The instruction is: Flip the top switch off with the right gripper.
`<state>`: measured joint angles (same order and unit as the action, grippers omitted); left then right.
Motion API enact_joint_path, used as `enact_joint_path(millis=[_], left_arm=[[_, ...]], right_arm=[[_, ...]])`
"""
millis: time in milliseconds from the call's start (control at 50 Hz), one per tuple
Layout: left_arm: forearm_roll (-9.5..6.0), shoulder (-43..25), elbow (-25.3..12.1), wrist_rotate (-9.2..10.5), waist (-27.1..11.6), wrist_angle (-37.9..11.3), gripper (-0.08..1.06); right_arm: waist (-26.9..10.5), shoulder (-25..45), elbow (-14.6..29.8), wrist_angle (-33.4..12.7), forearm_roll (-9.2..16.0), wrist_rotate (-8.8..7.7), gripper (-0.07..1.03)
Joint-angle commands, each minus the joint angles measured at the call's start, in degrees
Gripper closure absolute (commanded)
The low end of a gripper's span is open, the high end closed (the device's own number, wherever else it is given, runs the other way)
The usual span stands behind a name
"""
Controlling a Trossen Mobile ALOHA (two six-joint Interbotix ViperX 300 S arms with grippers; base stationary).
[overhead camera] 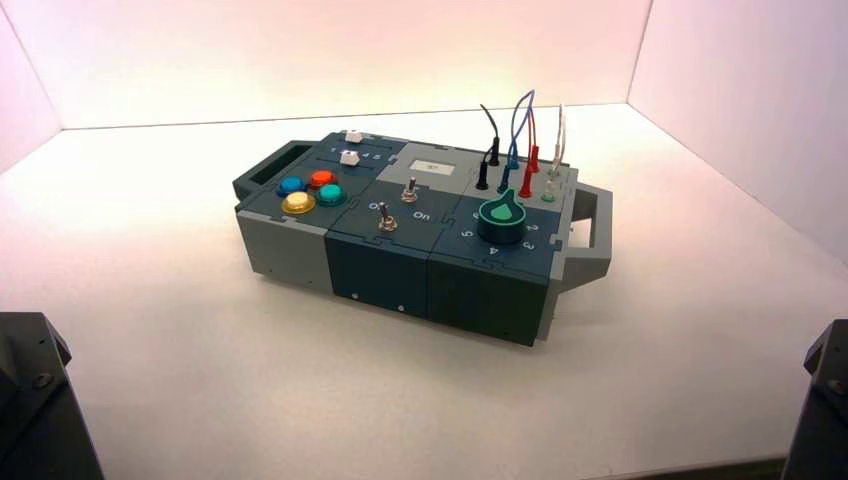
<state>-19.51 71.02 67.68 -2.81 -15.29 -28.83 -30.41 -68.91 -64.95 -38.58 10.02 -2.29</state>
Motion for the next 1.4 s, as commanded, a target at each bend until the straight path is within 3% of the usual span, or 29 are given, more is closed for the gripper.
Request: enact_joint_path(millis=[20, 540, 800, 940, 1020, 1400], left_arm=[[0.18, -0.44, -0.62, -0.18, -0.26, 1.05, 1.01], [0.18, -1.14, 0.18, -0.26, -0.26, 1.85, 1.01], [0.26, -7.29, -0.18, -0.35, -0.26, 2.81, 1.01], [0.18, -11.34, -1.05, -0.53, -0.26, 2.55, 1.01], [0.00, -13.62, -1.76, -0.44, -0.26, 2.90, 1.01], [-0.09, -29.53, -8.79, -0.18, -0.26, 5.45, 1.01]], right_arm=[[-0.18, 0.35, 1.41, 0.26, 0.09, 0.18, 0.99], [-0.18, 0.35, 1.41, 0.62, 0.09, 0.26, 0.99], [-0.18, 2.46, 2.55, 0.18, 2.11, 0.35, 0.99], [-0.26, 6.68, 3.69, 0.79, 6.94, 0.44, 0.99], [-1.05, 10.20, 4.75, 1.05, 8.17, 0.35, 0.99], [-9.14, 27.60, 12.30, 4.57, 8.61, 0.53, 0.99]])
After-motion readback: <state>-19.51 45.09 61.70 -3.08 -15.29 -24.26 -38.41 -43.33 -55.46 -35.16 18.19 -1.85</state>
